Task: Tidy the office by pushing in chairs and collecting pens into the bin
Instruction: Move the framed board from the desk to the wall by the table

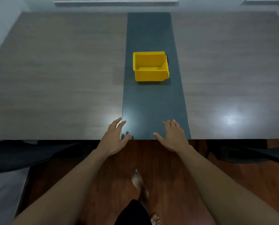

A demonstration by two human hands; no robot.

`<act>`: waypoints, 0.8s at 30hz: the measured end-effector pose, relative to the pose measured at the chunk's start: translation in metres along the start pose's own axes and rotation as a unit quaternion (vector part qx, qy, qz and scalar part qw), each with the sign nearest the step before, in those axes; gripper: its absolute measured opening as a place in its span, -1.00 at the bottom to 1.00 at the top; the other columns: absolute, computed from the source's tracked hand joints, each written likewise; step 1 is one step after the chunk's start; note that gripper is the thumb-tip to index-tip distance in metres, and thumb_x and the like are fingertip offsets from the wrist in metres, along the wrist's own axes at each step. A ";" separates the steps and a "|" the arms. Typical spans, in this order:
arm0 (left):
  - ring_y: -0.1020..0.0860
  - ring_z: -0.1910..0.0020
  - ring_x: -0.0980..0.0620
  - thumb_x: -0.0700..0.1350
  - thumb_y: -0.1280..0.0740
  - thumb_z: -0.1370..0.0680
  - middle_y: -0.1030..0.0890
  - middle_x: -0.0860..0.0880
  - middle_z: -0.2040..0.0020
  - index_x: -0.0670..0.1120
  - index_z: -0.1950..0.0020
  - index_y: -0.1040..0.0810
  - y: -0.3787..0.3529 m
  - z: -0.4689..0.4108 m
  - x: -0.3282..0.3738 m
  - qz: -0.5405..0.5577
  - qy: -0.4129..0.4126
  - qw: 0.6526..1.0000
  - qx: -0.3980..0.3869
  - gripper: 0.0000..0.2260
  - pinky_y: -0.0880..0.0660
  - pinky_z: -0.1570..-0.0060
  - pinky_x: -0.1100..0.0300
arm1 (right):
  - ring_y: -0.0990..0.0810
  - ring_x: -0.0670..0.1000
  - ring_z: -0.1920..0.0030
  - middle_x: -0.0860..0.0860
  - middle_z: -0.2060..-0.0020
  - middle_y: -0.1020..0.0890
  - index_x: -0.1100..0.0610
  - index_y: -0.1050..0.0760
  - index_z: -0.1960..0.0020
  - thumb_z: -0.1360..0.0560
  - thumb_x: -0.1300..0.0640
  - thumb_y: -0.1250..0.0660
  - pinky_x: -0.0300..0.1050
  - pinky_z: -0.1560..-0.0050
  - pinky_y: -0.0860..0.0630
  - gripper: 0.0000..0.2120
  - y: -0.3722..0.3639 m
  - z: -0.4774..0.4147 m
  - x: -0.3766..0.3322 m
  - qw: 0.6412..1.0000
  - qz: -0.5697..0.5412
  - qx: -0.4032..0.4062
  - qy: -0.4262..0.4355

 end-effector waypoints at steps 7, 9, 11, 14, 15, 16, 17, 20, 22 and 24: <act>-0.02 -0.74 0.01 0.33 -0.16 -0.68 -0.06 0.07 -0.76 0.08 -0.72 -0.21 -0.067 -0.070 -0.014 -0.030 0.013 0.998 -0.049 -0.34 -0.25 -0.65 -0.11 | 0.06 0.17 -0.74 0.12 -0.74 0.02 0.06 -0.05 -0.73 -0.63 -0.46 -0.06 0.20 -0.69 -0.10 -0.13 -0.049 -0.066 0.030 1.000 0.004 -0.011 -0.014; 0.07 -0.75 0.01 0.32 -0.15 -0.69 0.00 0.07 -0.77 0.06 -0.73 -0.17 -0.084 -0.084 -0.017 -0.044 0.006 0.998 -0.041 -0.33 -0.16 -0.66 -0.07 | 0.09 0.16 -0.74 0.11 -0.75 0.08 0.07 -0.04 -0.74 -0.64 -0.44 -0.04 0.19 -0.70 -0.05 -0.15 -0.063 -0.079 0.037 1.000 0.023 0.014 -0.002; 0.10 -0.76 0.01 0.30 -0.16 -0.70 0.03 0.05 -0.78 0.03 -0.74 -0.14 -0.100 -0.097 -0.022 -0.063 -0.002 0.998 -0.028 -0.32 -0.13 -0.68 -0.08 | 0.15 0.15 -0.74 0.09 -0.75 0.12 0.06 -0.01 -0.75 -0.66 -0.42 -0.03 0.20 -0.71 -0.01 -0.16 -0.072 -0.090 0.043 0.998 0.041 0.046 0.004; 0.13 -0.76 -0.03 0.25 -0.16 -0.72 0.11 0.04 -0.78 0.04 -0.76 -0.04 -0.118 -0.107 -0.029 -0.114 -0.016 0.993 -0.008 -0.32 -0.10 -0.69 -0.18 | 0.22 0.12 -0.74 0.05 -0.75 0.18 0.02 0.13 -0.76 -0.69 -0.39 -0.03 0.24 -0.71 0.01 -0.18 -0.081 -0.101 0.047 0.995 0.056 0.080 0.008; 0.15 -0.76 -0.03 0.24 -0.15 -0.73 0.14 0.04 -0.78 0.05 -0.77 0.01 -0.123 -0.108 -0.029 -0.129 -0.018 0.991 0.003 -0.32 -0.06 -0.69 -0.19 | 0.22 0.11 -0.74 0.04 -0.75 0.20 0.00 0.18 -0.75 -0.69 -0.38 -0.04 0.25 -0.70 0.02 -0.19 -0.083 -0.102 0.047 0.994 0.055 0.089 0.009; 0.16 -0.76 -0.03 0.22 -0.13 -0.74 0.16 0.03 -0.78 0.05 -0.77 0.06 -0.127 -0.109 -0.029 -0.146 -0.017 0.989 0.014 -0.32 -0.04 -0.70 -0.20 | 0.22 0.11 -0.74 0.03 -0.74 0.20 -0.02 0.20 -0.75 -0.70 -0.37 -0.05 0.25 -0.70 0.02 -0.19 -0.085 -0.103 0.048 0.994 0.057 0.098 0.010; 0.16 -0.76 -0.03 0.21 -0.12 -0.74 0.15 0.02 -0.78 0.05 -0.77 0.08 -0.131 -0.109 -0.029 -0.164 -0.017 0.986 0.027 -0.33 -0.03 -0.70 -0.19 | 0.22 0.10 -0.74 0.02 -0.75 0.20 -0.02 0.20 -0.75 -0.70 -0.36 -0.06 0.25 -0.70 0.02 -0.19 -0.087 -0.103 0.048 0.992 0.062 0.108 0.010; 0.10 -0.76 -0.02 0.20 -0.12 -0.73 0.10 0.01 -0.78 0.05 -0.77 0.06 -0.140 -0.110 -0.029 -0.196 -0.005 0.978 0.067 -0.33 -0.05 -0.69 -0.16 | 0.17 0.09 -0.74 0.02 -0.75 0.13 -0.01 0.14 -0.76 -0.68 -0.35 -0.08 0.24 -0.69 -0.02 -0.19 -0.093 -0.104 0.048 0.987 0.076 0.138 -0.004; 0.09 -0.76 -0.01 0.21 -0.13 -0.71 0.08 0.02 -0.78 0.06 -0.77 0.04 -0.143 -0.112 -0.031 -0.200 0.004 0.977 0.077 -0.32 -0.06 -0.69 -0.15 | 0.14 0.08 -0.75 0.01 -0.75 0.10 -0.02 0.10 -0.76 -0.66 -0.34 -0.11 0.24 -0.68 -0.04 -0.19 -0.097 -0.107 0.049 0.986 0.076 0.150 -0.010; 0.07 -0.76 0.00 0.21 -0.15 -0.70 0.06 0.02 -0.78 0.07 -0.77 0.03 -0.145 -0.112 -0.033 -0.206 0.007 0.974 0.088 -0.31 -0.08 -0.68 -0.14 | 0.12 0.07 -0.75 0.00 -0.75 0.07 -0.02 0.07 -0.76 -0.65 -0.33 -0.12 0.24 -0.67 -0.06 -0.19 -0.100 -0.108 0.050 0.984 0.076 0.160 -0.010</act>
Point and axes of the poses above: each hand's wrist, its own z-axis away from the middle knuckle, its own y-axis out of the back of the hand, x = y × z, the point moved 4 cm from there along -z, towards the middle knuckle
